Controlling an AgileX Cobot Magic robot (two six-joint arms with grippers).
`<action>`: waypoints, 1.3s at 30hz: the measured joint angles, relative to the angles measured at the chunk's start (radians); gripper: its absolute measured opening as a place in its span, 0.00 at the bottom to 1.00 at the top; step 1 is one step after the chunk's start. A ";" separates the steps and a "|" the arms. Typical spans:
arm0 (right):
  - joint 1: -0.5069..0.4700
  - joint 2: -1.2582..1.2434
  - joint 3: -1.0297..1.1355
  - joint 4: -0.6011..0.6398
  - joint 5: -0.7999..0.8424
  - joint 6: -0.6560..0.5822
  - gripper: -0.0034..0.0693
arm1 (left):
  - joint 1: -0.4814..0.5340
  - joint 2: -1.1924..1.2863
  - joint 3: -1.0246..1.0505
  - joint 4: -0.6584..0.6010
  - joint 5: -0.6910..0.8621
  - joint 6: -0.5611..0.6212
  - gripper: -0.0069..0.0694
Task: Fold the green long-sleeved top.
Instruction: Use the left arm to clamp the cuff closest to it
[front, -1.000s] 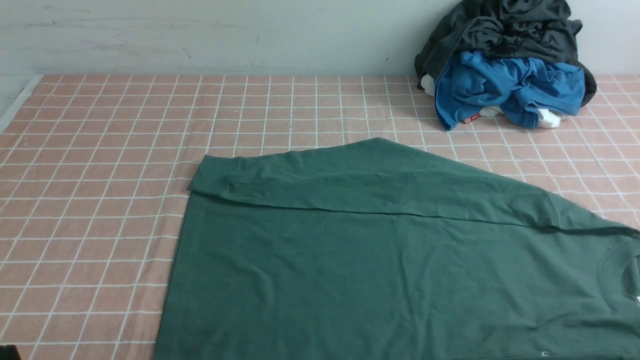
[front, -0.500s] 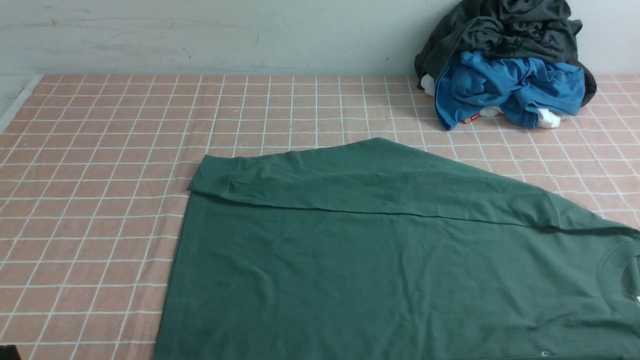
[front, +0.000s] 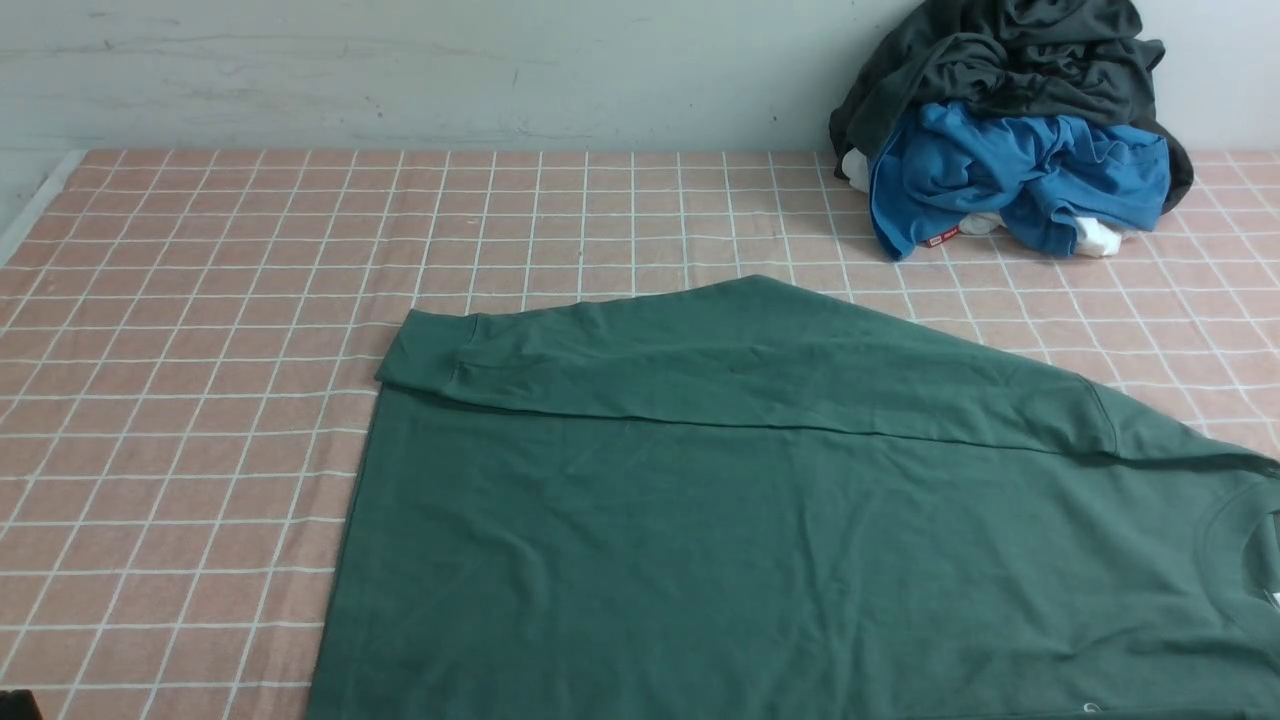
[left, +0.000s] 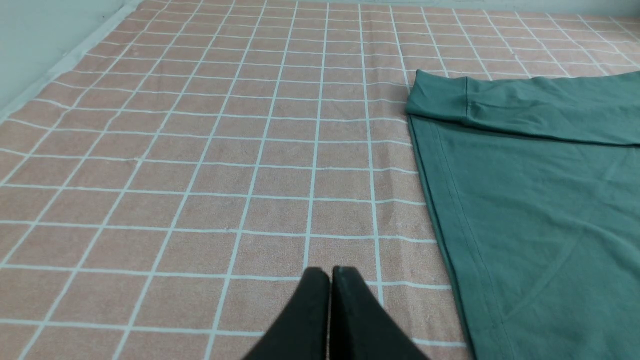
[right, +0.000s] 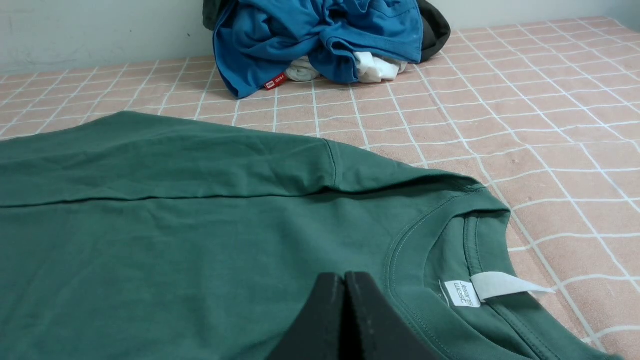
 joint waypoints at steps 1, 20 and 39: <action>0.000 0.000 0.000 0.000 0.000 0.000 0.03 | 0.000 0.000 0.000 0.000 0.000 0.000 0.09; 0.000 0.000 0.001 0.028 -0.008 0.000 0.03 | 0.000 0.000 0.000 0.000 0.000 0.000 0.09; 0.000 0.000 0.002 0.032 -0.010 0.000 0.03 | 0.000 0.000 0.000 0.000 -0.001 -0.001 0.09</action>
